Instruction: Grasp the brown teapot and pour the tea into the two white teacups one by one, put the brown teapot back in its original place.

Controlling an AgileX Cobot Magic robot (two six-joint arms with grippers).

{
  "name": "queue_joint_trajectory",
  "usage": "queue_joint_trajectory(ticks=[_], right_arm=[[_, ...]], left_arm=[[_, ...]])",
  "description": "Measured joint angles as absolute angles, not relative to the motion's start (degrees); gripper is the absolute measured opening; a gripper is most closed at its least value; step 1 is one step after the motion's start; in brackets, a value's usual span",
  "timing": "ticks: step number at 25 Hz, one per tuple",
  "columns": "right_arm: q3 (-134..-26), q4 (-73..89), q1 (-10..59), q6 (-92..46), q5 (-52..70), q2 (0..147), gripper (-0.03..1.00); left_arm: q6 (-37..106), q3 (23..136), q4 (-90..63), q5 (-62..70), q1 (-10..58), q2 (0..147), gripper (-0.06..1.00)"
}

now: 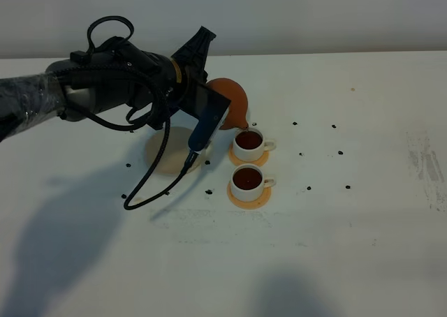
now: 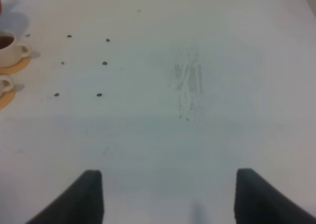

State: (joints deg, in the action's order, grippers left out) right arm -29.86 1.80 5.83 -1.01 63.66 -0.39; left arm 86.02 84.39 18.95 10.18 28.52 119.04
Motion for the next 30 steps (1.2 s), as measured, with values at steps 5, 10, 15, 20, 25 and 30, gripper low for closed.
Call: queue_joint_trajectory(ticks=[5, 10, 15, 20, 25, 30], right_arm=[[-29.86, 1.8, 5.83, -1.01, 63.66, -0.39, 0.54], [-29.86, 1.8, 5.83, -1.01, 63.66, -0.39, 0.54], [-29.86, 1.8, 5.83, -1.01, 63.66, -0.39, 0.54], [-29.86, 1.8, 5.83, -1.01, 63.66, -0.39, 0.54], [-29.86, 1.8, 5.83, -1.01, 63.66, -0.39, 0.54], [-29.86, 1.8, 5.83, -1.01, 63.66, -0.39, 0.54]], left_arm=[[85.9, 84.39, 15.02, 12.28, 28.52, 119.04, 0.09], [82.08, 84.39, 13.25, 12.52, 28.52, 119.04, 0.09], [79.95, 84.39, 12.17, 12.57, 28.28, 119.04, 0.09], [79.9, 84.39, 10.27, 12.7, 27.92, 118.84, 0.09], [78.64, 84.39, 7.0, 13.61, 26.55, 117.33, 0.09], [78.48, 84.45, -1.25, 15.69, 25.12, 117.05, 0.09]])
